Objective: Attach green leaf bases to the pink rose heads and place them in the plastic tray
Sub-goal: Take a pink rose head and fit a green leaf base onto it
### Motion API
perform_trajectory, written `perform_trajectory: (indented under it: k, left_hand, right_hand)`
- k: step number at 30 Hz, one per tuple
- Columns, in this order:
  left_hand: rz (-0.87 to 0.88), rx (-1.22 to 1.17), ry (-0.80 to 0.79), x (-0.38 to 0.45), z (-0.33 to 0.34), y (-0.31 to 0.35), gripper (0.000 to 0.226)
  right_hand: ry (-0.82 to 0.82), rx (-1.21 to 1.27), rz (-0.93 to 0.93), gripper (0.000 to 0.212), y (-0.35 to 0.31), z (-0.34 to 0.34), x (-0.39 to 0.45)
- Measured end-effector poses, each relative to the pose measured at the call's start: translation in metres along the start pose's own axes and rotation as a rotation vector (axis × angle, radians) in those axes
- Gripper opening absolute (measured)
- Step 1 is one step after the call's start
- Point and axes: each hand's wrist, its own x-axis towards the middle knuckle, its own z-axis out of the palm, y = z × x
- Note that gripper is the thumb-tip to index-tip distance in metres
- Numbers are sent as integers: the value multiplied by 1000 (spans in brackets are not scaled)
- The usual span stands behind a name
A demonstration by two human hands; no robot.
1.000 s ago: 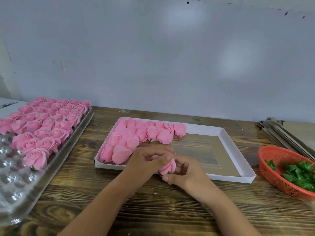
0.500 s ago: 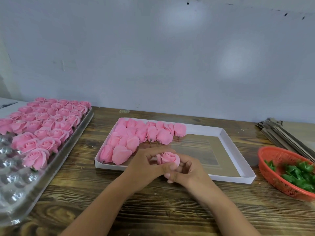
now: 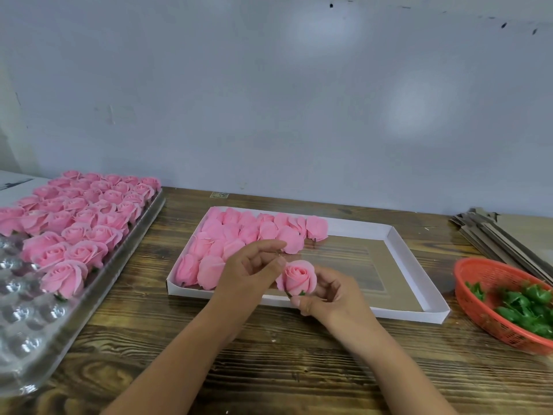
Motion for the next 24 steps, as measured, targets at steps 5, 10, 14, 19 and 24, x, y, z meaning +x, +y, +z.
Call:
perform_trajectory:
  k: [5,10,14,19,24]
  left_hand:
    - [-87,-100,-25,0,-3,0,29]
    - [-129,-97,-37,2,-3,0,30]
    - [-80,-100,29,1,-1,5,18]
    - [49,-2,-142,-4,0,7,20]
    - [86,99,-237,-8,3,1,16]
  right_hand:
    - [14,77,-1,40,-1,1,-1]
    - [17,98,4,41,0,0,0]
    - [-25,26,20,39,1,1,0]
    - [-116,-50,9,34,3,5,-2]
    - [-116,-14,-30,32,-2,5,-4]
